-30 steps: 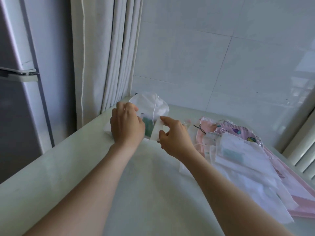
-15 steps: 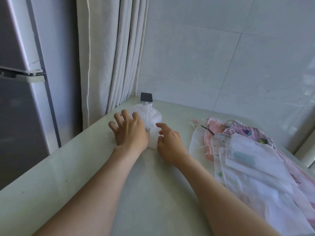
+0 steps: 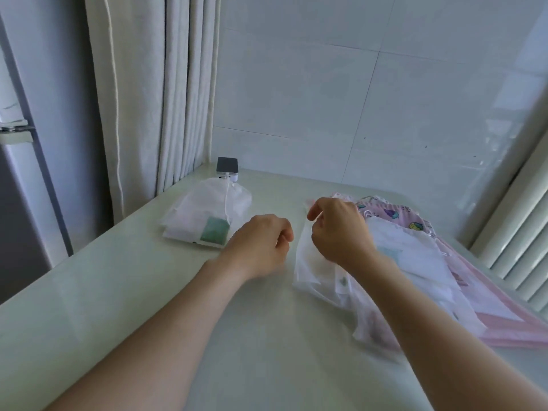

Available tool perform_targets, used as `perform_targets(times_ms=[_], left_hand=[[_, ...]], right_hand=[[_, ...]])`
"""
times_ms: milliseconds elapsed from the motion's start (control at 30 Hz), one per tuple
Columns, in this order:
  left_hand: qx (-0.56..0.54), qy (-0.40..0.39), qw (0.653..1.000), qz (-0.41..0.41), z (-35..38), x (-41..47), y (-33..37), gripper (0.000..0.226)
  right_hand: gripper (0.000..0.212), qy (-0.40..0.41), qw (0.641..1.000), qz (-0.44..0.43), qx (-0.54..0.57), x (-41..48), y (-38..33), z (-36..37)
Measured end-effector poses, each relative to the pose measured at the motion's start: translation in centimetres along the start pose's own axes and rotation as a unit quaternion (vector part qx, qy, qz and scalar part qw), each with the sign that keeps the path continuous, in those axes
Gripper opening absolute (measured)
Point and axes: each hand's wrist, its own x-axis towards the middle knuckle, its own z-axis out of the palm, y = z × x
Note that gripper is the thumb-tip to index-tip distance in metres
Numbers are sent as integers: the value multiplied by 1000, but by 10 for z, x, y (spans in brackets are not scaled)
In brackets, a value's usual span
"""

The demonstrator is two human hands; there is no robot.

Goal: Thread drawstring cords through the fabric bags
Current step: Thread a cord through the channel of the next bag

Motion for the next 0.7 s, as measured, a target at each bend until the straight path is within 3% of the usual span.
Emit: perform_targets(times_ms=[133,267,333,500,633,700], left_hand=[[-6,-21,999,38,16,4,17,29],[-20,-56,997,46,29,-1,27,29],[-23,-67,996,44,32,-3,26,28],[-18,-64,997,40,32,-6,22,27],[-12,-54,998,42,30,-6,15,26],[-15,-44,998,36,29,-6,12,26]], right_hand=[[35,32,984,74,-158,-13,37,-8],[38,-8,976,182,-119,-22,61,-9],[37,-21,979,178,-100,-24,63,-7],[7,10,984,154,-84,-26,54,-11],[16,69,977,67,-191,-30,45,-14],[37,110,973,24,-204,-28,43,-10]])
